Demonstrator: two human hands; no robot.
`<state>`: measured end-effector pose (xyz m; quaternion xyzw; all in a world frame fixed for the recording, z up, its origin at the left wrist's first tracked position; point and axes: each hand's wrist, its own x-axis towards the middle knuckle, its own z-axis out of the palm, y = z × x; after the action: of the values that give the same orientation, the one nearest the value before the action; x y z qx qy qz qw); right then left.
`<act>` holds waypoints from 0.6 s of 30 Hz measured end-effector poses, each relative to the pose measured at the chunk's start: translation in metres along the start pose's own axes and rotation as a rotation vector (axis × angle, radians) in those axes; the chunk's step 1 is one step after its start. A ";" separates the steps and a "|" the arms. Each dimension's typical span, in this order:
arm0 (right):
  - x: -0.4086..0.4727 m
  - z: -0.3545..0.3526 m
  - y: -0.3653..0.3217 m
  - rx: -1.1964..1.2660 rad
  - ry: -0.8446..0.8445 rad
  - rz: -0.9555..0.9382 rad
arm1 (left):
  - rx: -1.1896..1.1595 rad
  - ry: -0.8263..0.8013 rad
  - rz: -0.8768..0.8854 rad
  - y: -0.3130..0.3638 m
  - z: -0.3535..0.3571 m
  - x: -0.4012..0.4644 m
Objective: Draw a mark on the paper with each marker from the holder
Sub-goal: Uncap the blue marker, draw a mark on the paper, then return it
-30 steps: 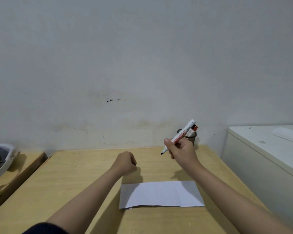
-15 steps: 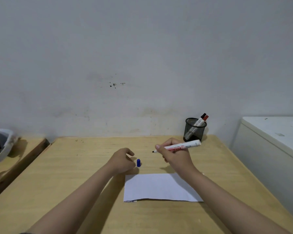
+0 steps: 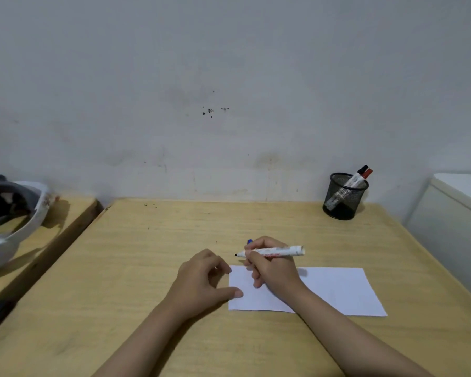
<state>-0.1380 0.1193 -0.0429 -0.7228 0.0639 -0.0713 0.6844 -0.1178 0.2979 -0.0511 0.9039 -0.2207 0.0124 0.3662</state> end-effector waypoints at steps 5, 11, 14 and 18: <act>-0.002 0.002 0.002 -0.073 -0.024 0.004 | -0.105 -0.008 0.046 -0.011 0.000 -0.003; -0.002 0.003 0.003 -0.168 -0.051 0.016 | -0.083 -0.046 0.088 -0.016 -0.001 -0.004; -0.002 0.004 0.004 -0.179 -0.057 0.017 | -0.046 -0.058 0.100 -0.016 -0.002 -0.004; -0.002 0.004 0.004 -0.182 -0.060 0.022 | -0.034 -0.056 0.101 -0.015 -0.002 -0.004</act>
<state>-0.1387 0.1236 -0.0474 -0.7830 0.0578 -0.0360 0.6183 -0.1153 0.3105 -0.0597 0.8852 -0.2765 0.0020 0.3741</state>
